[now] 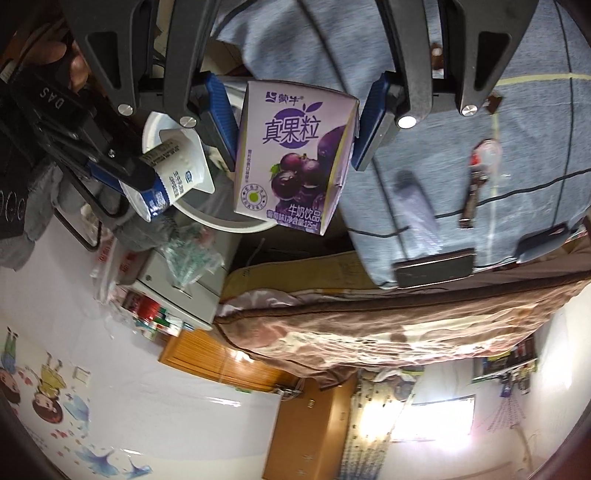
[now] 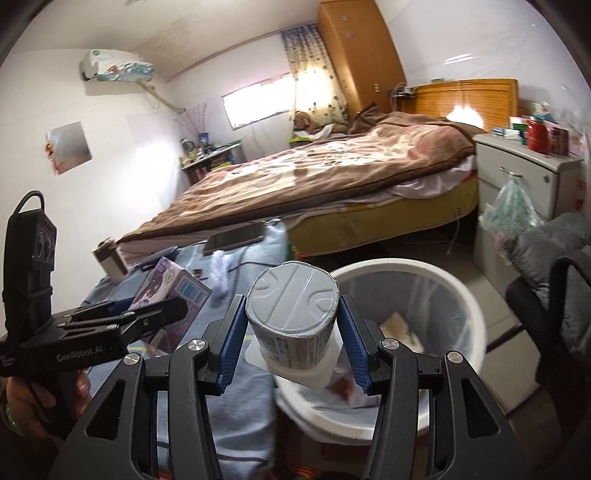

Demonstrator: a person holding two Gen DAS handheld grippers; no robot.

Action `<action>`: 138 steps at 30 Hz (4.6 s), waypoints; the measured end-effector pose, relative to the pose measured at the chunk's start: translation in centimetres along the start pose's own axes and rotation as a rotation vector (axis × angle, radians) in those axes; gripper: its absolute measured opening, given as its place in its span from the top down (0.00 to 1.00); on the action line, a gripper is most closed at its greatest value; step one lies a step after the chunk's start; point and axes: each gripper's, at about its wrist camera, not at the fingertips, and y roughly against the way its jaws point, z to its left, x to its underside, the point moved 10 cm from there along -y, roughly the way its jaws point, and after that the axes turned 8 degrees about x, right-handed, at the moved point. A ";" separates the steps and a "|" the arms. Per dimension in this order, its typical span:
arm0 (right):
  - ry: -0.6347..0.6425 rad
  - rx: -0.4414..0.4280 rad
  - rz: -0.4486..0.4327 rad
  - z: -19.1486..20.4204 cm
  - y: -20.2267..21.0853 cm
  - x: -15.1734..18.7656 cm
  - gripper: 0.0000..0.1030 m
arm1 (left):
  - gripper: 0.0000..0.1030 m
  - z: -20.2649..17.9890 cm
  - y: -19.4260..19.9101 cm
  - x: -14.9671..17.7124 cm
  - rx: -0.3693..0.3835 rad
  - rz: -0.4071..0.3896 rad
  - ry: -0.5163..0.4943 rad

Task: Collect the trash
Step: 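Carry juice box and yogurt cup over the bin and open both grippers, then move both tools back to the table toward the snack wrapper and mesh foam, then grasp the brown snack wrapper with the left gripper while the right grasps the white mesh foam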

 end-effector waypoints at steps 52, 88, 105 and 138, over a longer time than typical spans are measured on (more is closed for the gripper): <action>-0.019 0.179 0.127 -5.6 -3.3 1.5 0.41 | 0.32 -2.0 -4.2 1.6 0.003 0.047 -0.006; 0.170 -0.042 0.155 8.6 -6.1 2.8 0.41 | 0.32 15.2 4.3 9.7 -0.310 0.058 0.287; 0.237 -0.057 0.195 11.9 -9.1 2.2 0.41 | 0.55 17.4 2.4 9.8 -0.356 0.079 0.308; 0.333 -0.023 0.338 15.2 -17.7 2.4 0.41 | 0.61 19.6 1.6 8.1 -0.295 0.086 0.250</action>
